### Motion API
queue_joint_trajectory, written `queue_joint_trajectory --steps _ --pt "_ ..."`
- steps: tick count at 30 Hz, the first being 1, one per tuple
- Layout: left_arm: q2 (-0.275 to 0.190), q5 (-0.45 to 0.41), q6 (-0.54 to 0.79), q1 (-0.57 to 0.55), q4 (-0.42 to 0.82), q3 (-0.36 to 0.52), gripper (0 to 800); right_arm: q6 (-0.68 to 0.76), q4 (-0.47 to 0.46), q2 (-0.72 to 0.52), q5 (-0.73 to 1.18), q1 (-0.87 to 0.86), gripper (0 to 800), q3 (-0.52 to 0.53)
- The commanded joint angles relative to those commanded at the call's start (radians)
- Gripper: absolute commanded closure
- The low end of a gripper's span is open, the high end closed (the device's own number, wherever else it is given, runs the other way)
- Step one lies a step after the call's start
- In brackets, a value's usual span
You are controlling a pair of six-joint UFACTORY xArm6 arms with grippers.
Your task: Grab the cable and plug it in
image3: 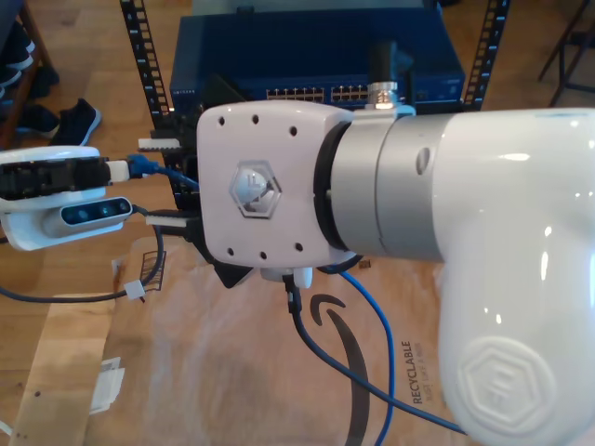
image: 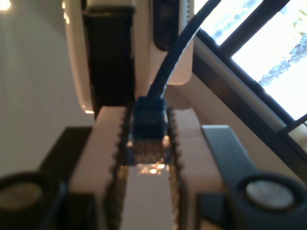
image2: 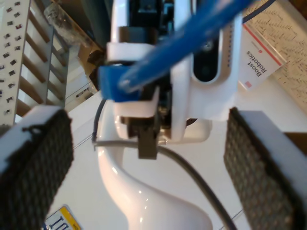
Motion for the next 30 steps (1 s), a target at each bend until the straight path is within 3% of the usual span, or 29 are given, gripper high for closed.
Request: queue_joint_trajectory --steps 30 --pt "-0.011 0.015 0.002 -0.011 0.000 0.002 780 0.002 0.002 0.005 -0.043 0.000 576 0.008"
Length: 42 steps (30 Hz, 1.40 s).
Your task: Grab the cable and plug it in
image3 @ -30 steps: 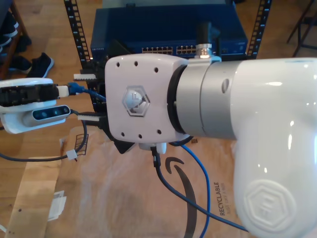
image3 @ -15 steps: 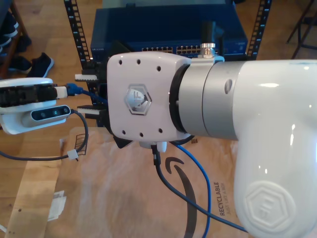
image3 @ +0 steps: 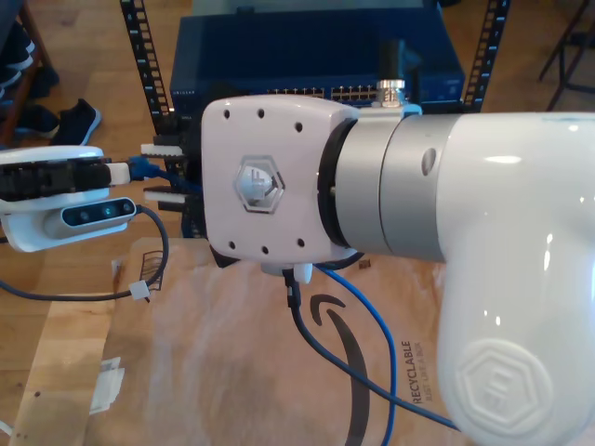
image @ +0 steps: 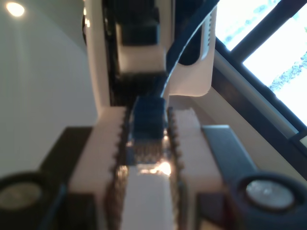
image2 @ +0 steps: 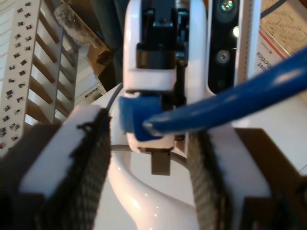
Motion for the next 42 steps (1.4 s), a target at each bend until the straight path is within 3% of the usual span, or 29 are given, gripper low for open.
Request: queue_joint_trajectory --steps 42 --pt "-0.006 0.006 0.000 -0.015 0.002 0.006 778 0.000 0.003 0.009 -0.002 0.000 611 -0.005"
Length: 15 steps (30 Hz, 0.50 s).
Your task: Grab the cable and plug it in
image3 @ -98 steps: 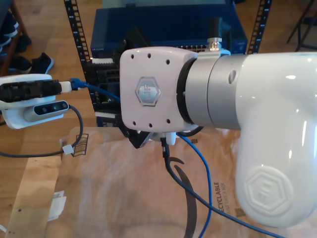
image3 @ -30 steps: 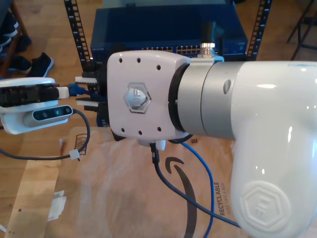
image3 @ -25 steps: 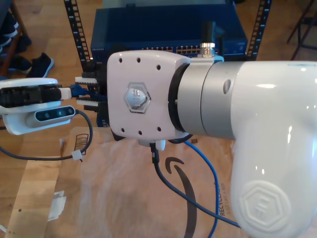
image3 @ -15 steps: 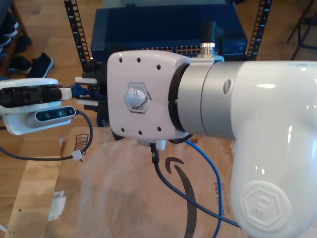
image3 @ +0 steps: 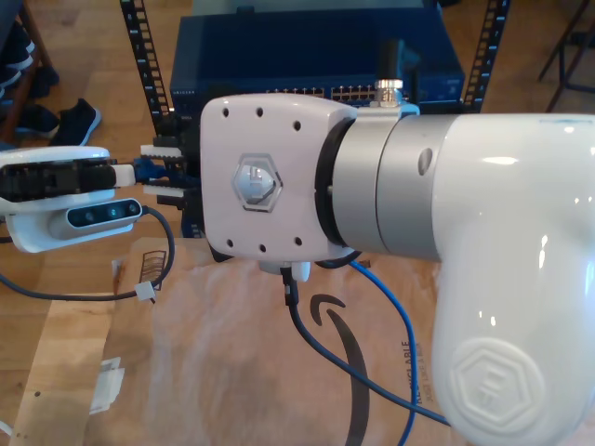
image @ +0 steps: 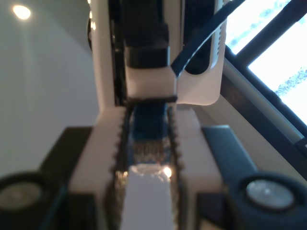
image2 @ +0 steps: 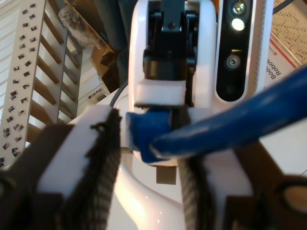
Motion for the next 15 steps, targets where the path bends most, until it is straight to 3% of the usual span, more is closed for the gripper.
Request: queue_joint_trajectory --steps 15 --pt "-0.008 -0.005 -0.002 -0.017 0.000 -0.002 778 0.000 0.002 0.008 0.000 0.000 612 0.002"
